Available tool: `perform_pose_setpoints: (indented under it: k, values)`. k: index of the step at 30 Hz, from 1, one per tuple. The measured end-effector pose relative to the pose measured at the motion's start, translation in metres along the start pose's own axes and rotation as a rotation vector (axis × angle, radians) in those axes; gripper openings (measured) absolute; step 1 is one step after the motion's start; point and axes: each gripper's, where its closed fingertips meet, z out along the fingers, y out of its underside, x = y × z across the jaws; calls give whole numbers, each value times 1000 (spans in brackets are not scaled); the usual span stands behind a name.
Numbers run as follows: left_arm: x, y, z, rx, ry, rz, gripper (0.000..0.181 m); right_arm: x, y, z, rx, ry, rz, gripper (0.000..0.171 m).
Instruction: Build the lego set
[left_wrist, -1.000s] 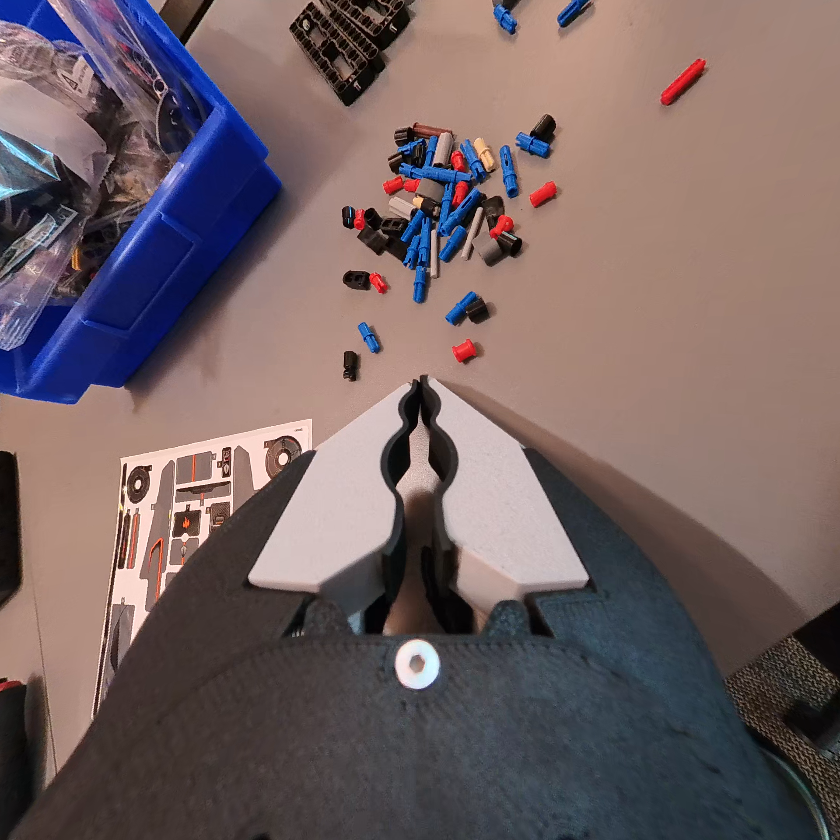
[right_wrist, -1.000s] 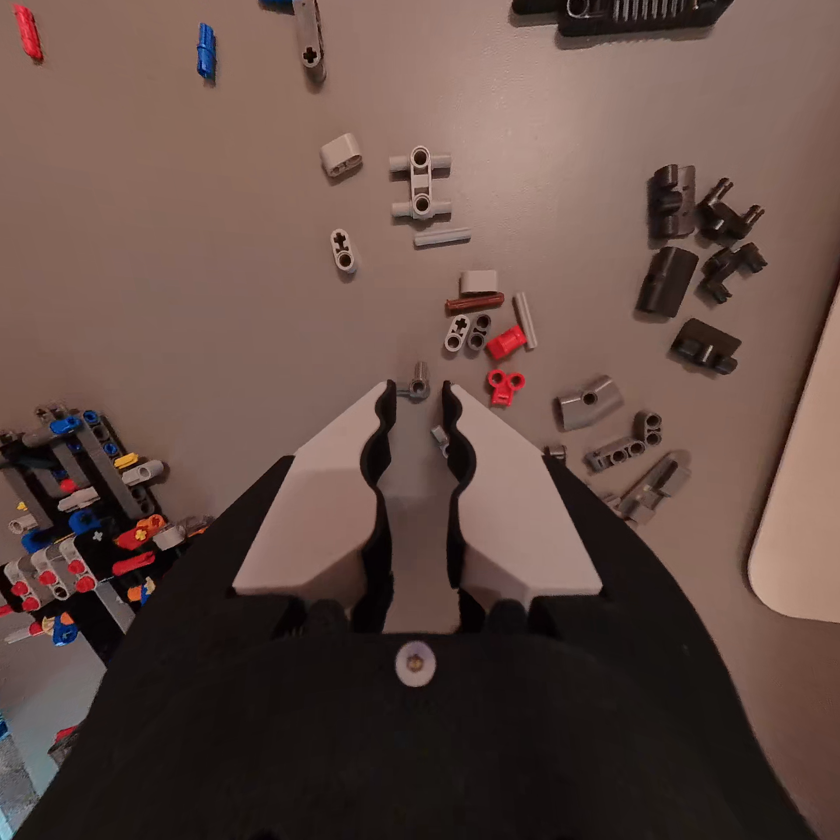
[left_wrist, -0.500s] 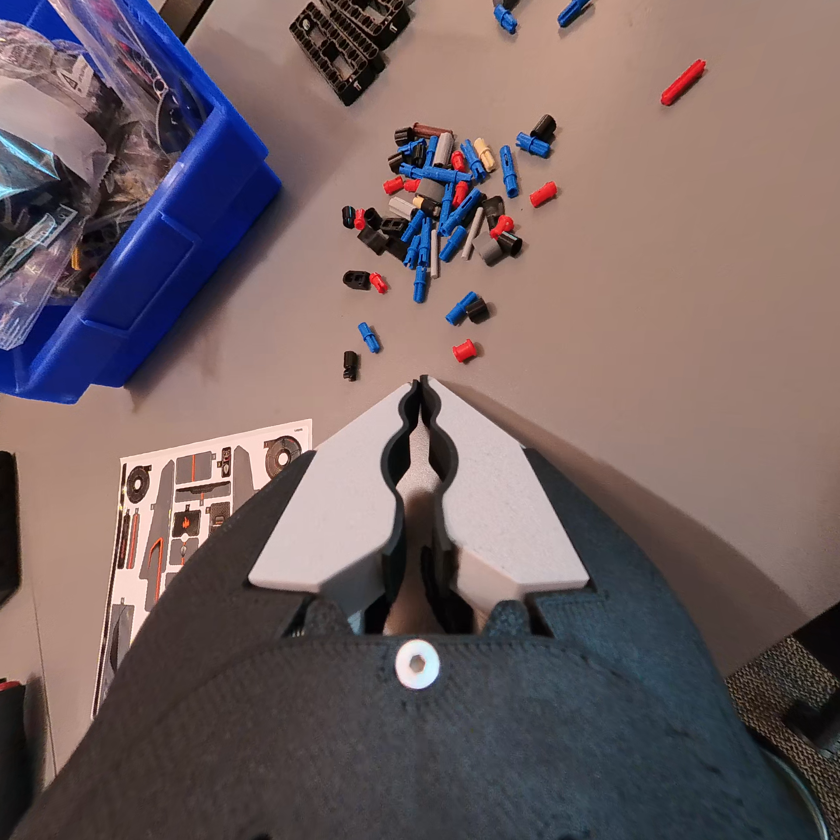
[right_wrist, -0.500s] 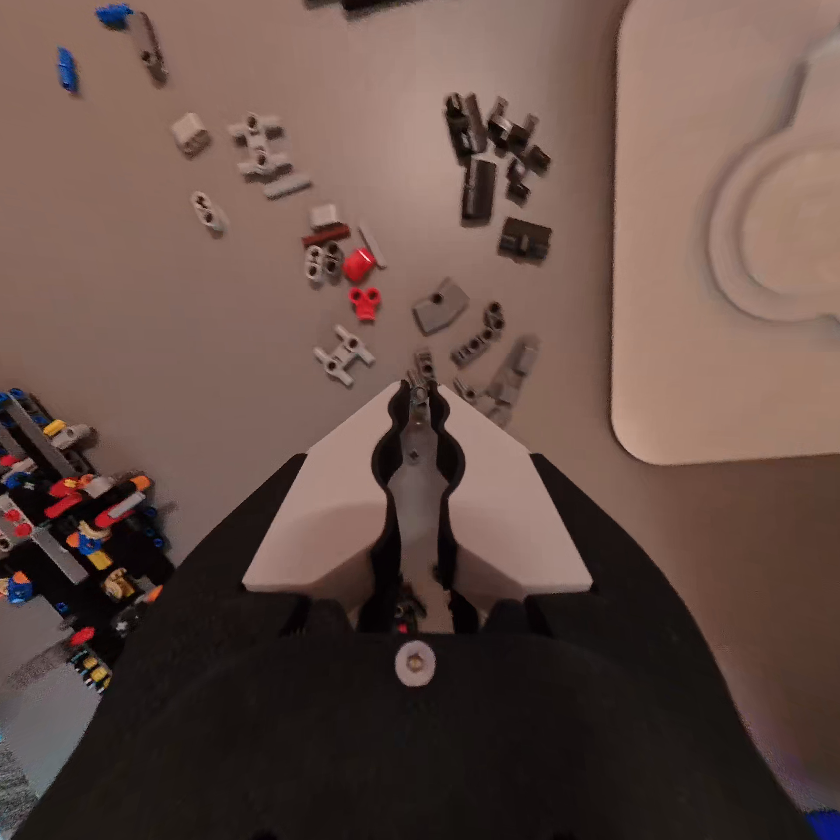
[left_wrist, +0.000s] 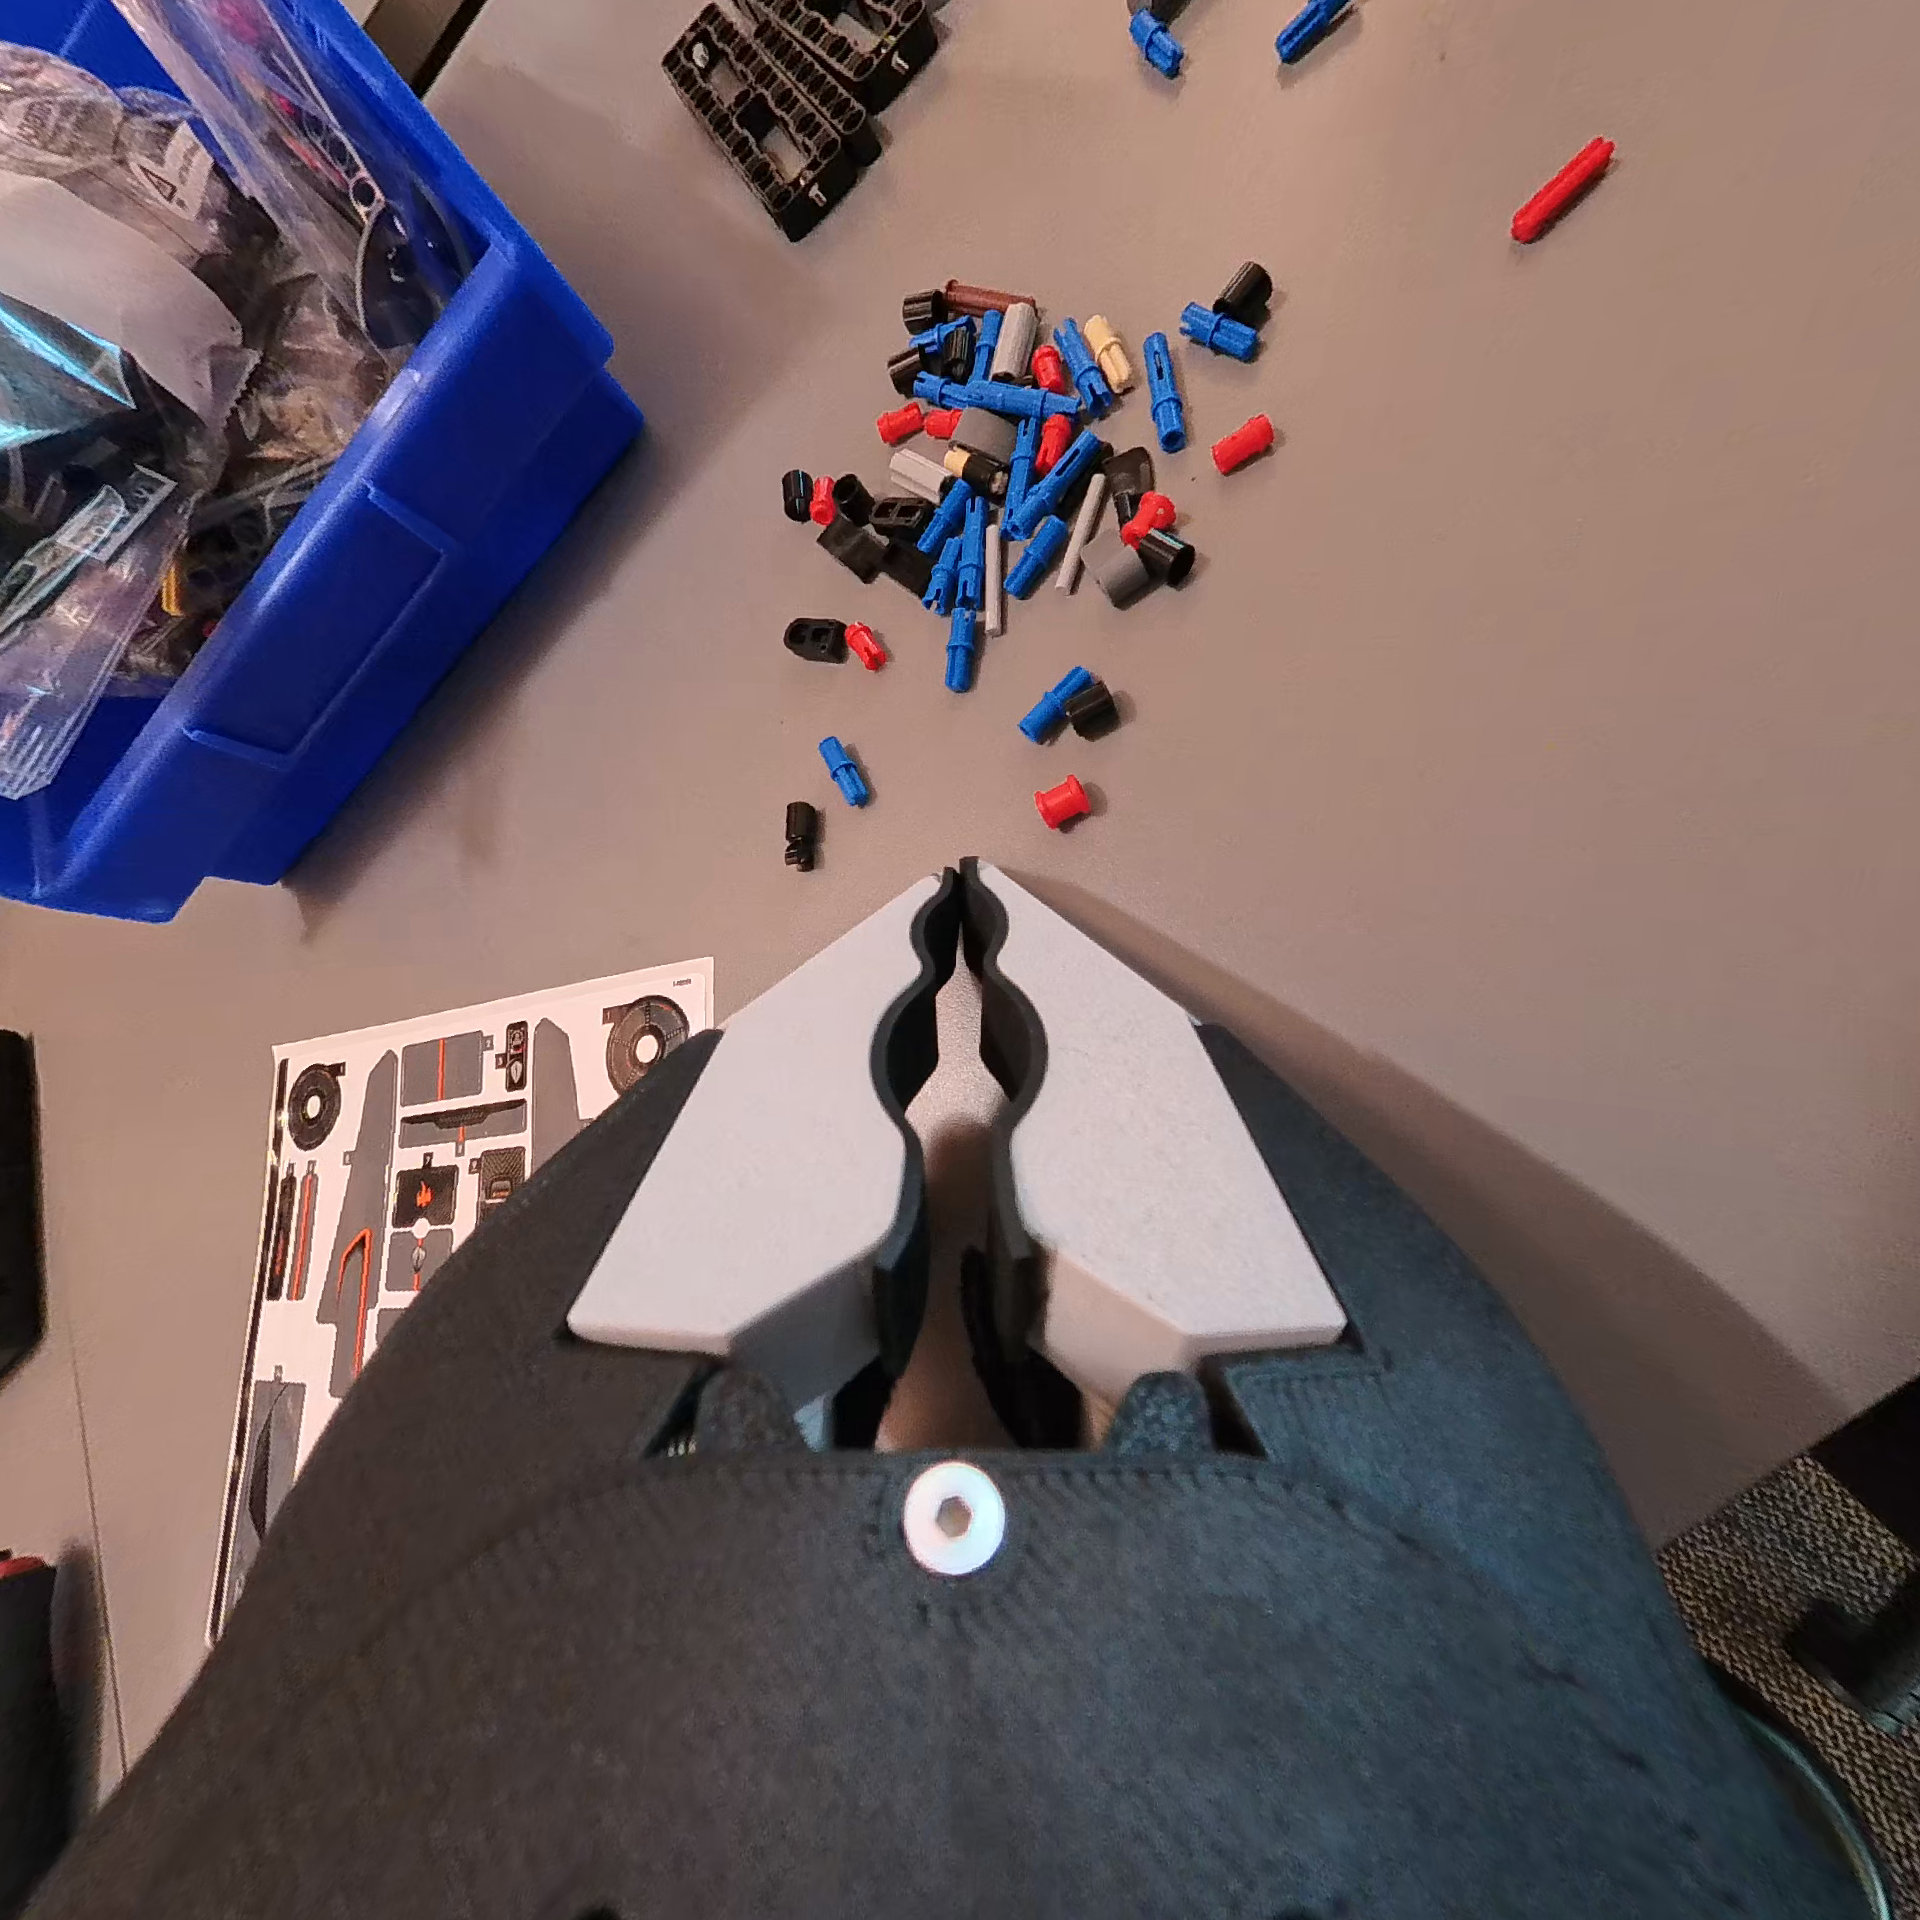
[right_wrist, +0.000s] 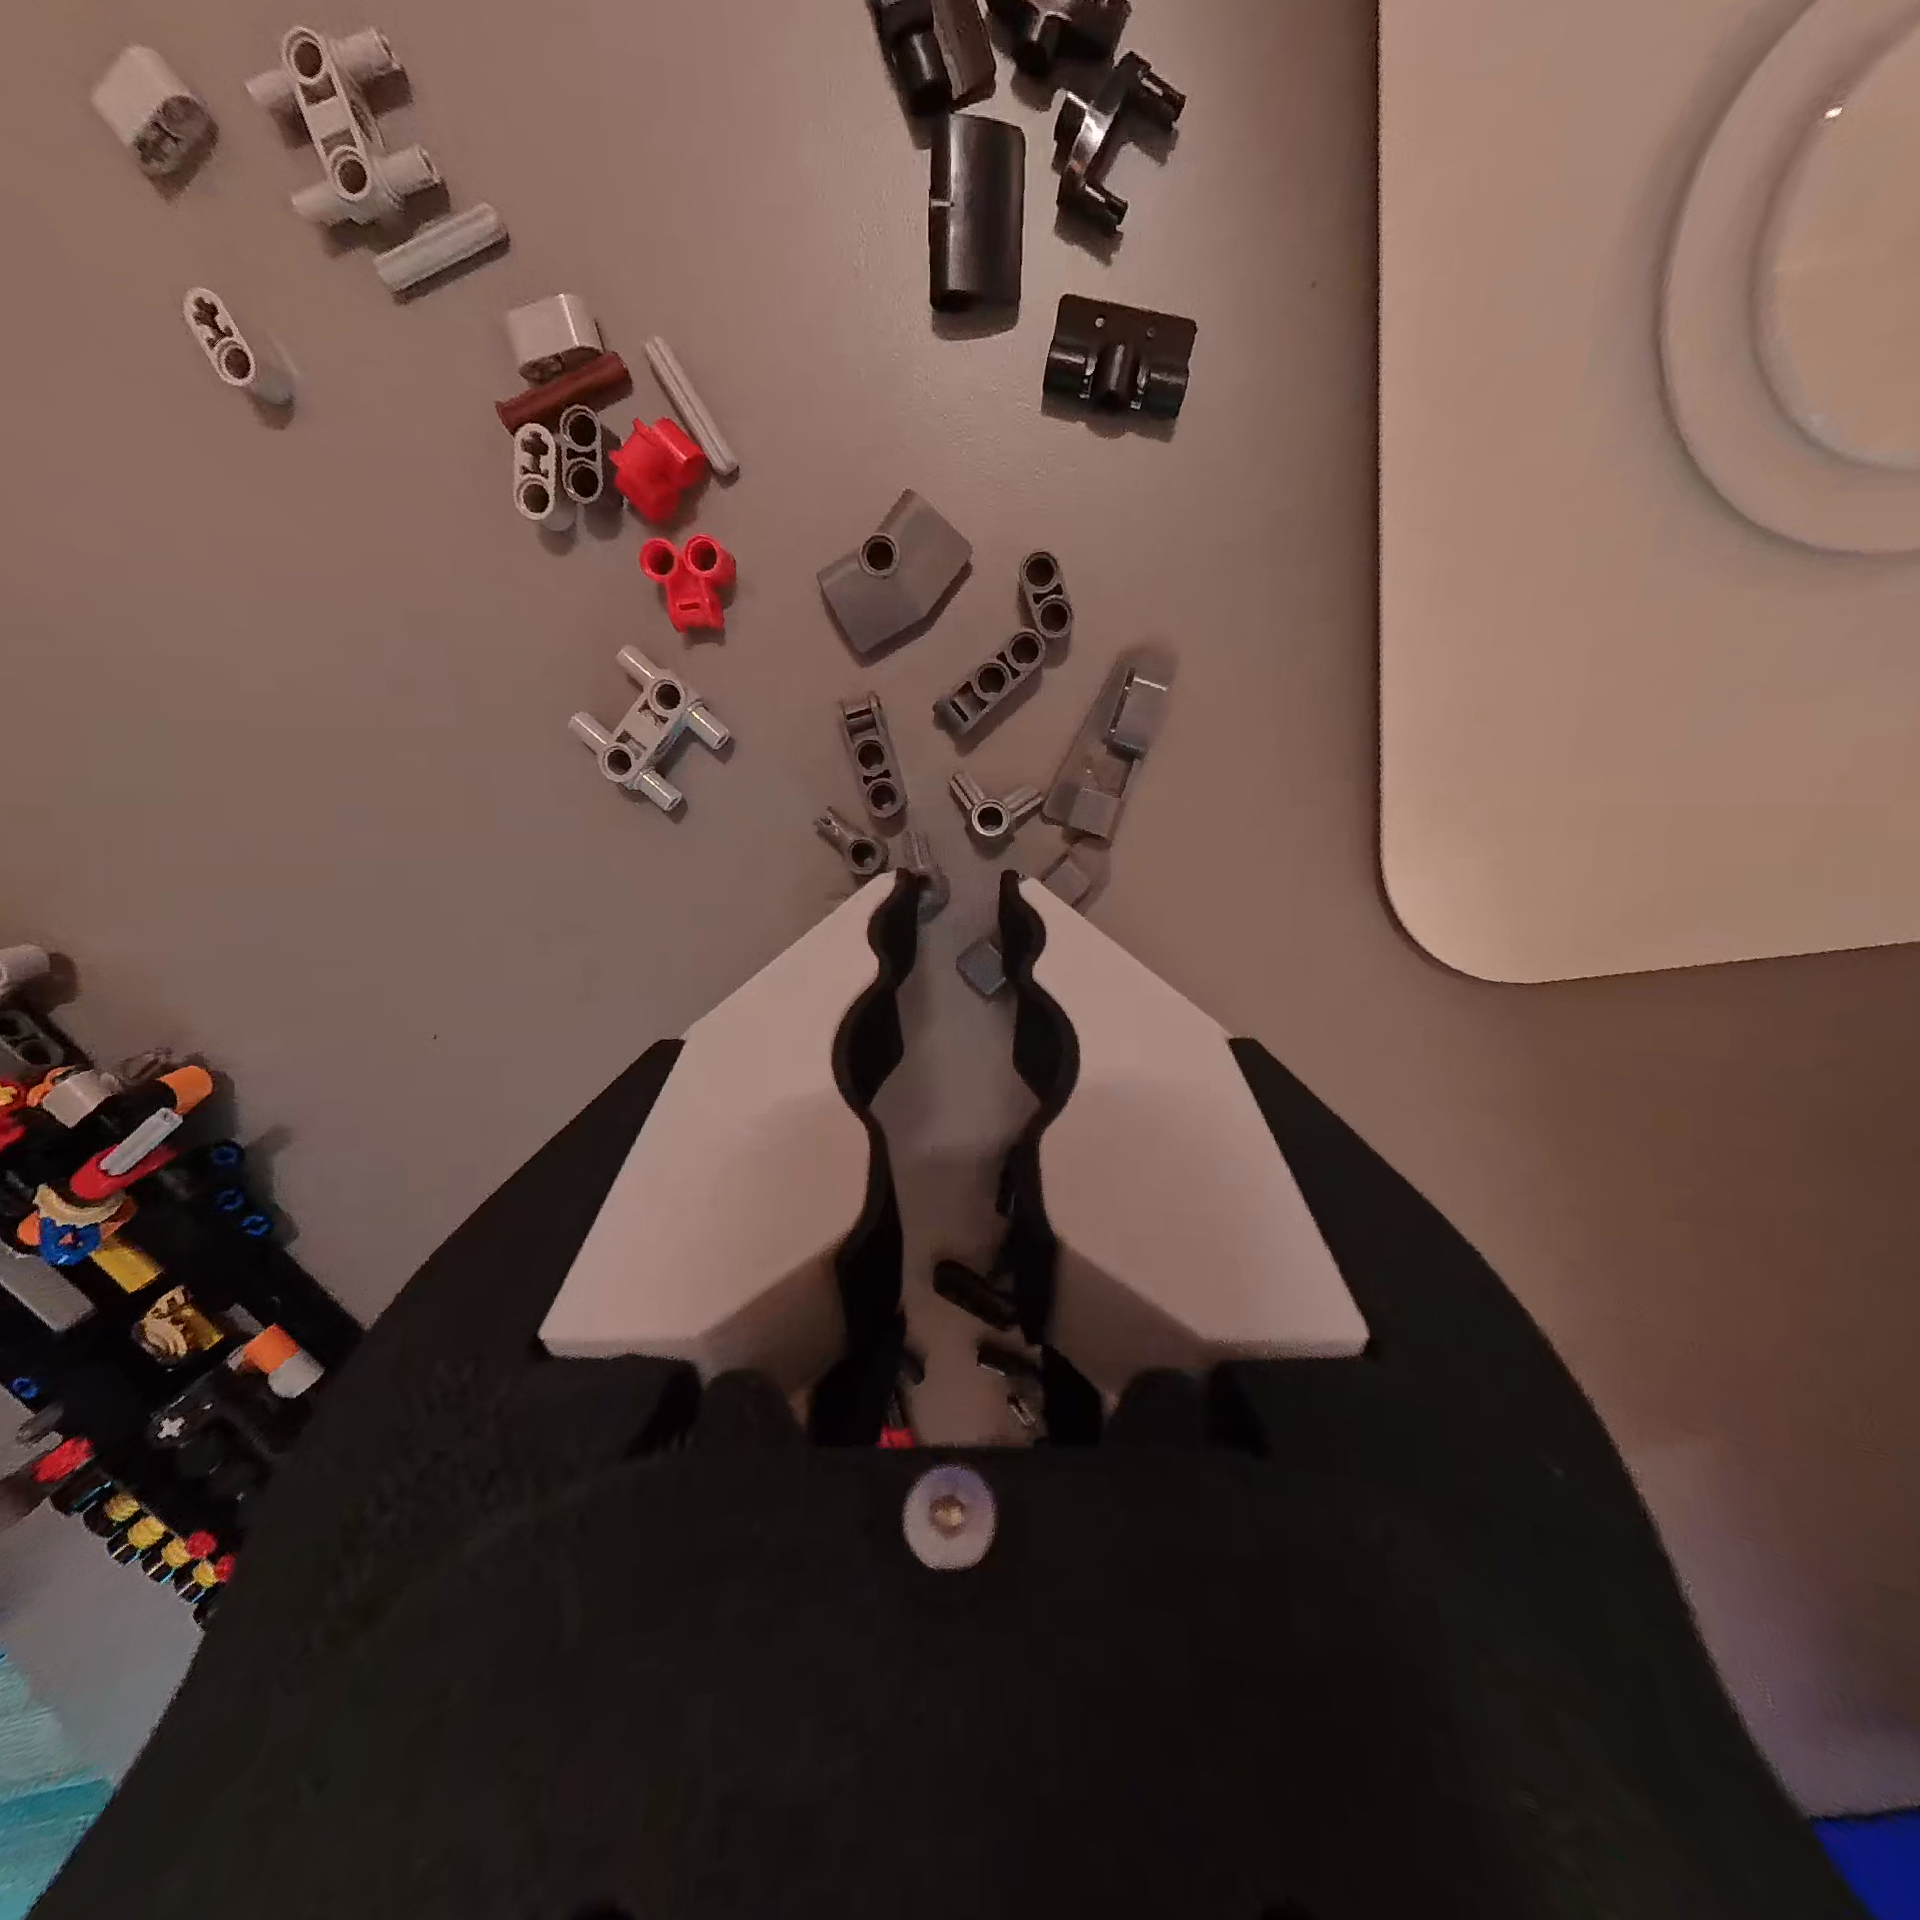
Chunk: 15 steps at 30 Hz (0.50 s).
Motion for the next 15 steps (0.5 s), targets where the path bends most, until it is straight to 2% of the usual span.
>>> perform_pose_setpoints:
  k: [8, 15]
  values:
    - [0, 0, 0, 0, 1, -1, 0, -22, -22, -20, 61, -19, -56, 12]
    - [0, 0, 0, 0, -3, 4, 0, -50, -51, 0, 60, -36, -184, 20]
